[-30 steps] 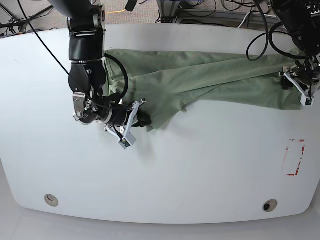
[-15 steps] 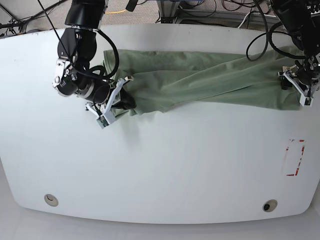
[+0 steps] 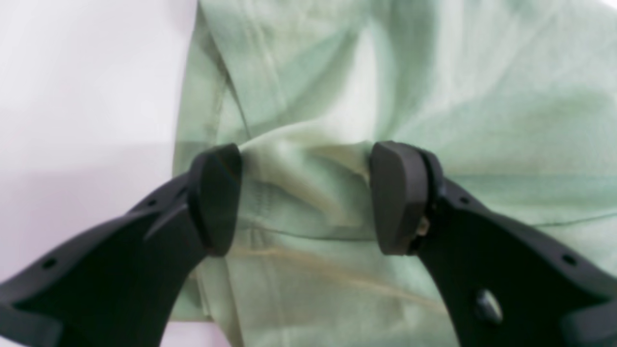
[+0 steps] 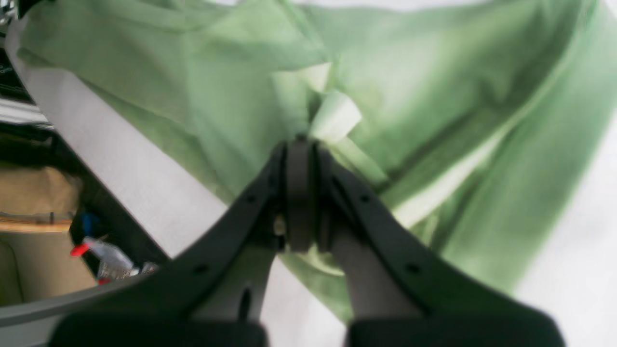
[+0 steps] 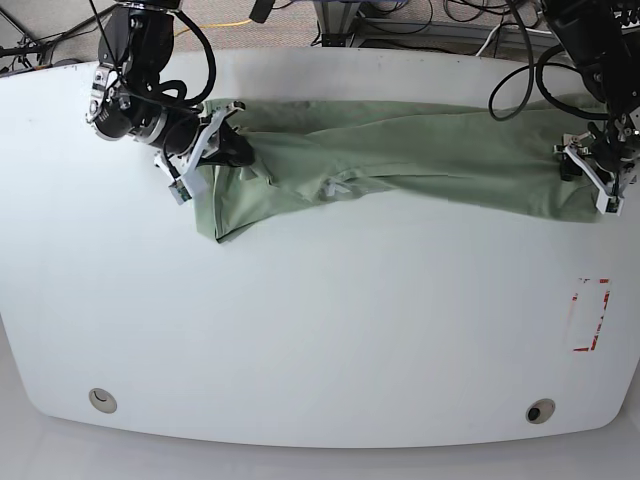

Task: Fold the T-shirt properly
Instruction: 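Regrasp the folded shirt end with the right gripper and straighten it, then hold the folded strip with the right gripper while the left gripper adjusts its end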

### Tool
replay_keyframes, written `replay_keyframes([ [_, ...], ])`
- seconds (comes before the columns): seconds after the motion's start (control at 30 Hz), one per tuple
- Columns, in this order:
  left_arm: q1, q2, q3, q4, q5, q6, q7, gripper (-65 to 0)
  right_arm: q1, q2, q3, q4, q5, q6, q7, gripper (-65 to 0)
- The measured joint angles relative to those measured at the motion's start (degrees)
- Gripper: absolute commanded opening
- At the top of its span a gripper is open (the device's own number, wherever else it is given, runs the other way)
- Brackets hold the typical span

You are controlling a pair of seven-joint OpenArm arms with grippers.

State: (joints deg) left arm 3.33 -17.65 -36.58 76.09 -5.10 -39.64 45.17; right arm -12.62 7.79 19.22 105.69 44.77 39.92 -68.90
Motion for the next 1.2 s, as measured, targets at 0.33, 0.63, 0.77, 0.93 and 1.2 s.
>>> replay_keyframes([
  [0.33,-0.04,0.07,0.17,0.00,-0.35,-0.02,-0.02,-26.0,0.55,3.37,5.44,-5.75,-0.22,-0.04,0.39,-49.3],
  [0.63,-0.17,0.02,0.22,0.04,-0.35,-0.07,0.04,-26.0,0.39,5.75,6.16,-5.35,-0.26,-0.04,0.42,-31.5],
  [0.77,-0.17,0.04,0.09,0.04,-0.35,-0.07,0.04,-26.0,-0.04,4.59,7.37,0.98,0.28,-0.07,0.22,-31.5],
  [0.93,-0.50,0.85,-2.23,0.46,-0.81,-0.15,0.33,-26.0,-0.31,-0.31,6.91,4.11,0.48,0.02,0.63,-31.4],
  [1.2,-0.66,1.31,-6.51,5.97,-4.70,-0.35,11.50,-25.4,0.87,-2.78,-1.14,-0.94,-3.50,-0.07,0.59,-31.5],
])
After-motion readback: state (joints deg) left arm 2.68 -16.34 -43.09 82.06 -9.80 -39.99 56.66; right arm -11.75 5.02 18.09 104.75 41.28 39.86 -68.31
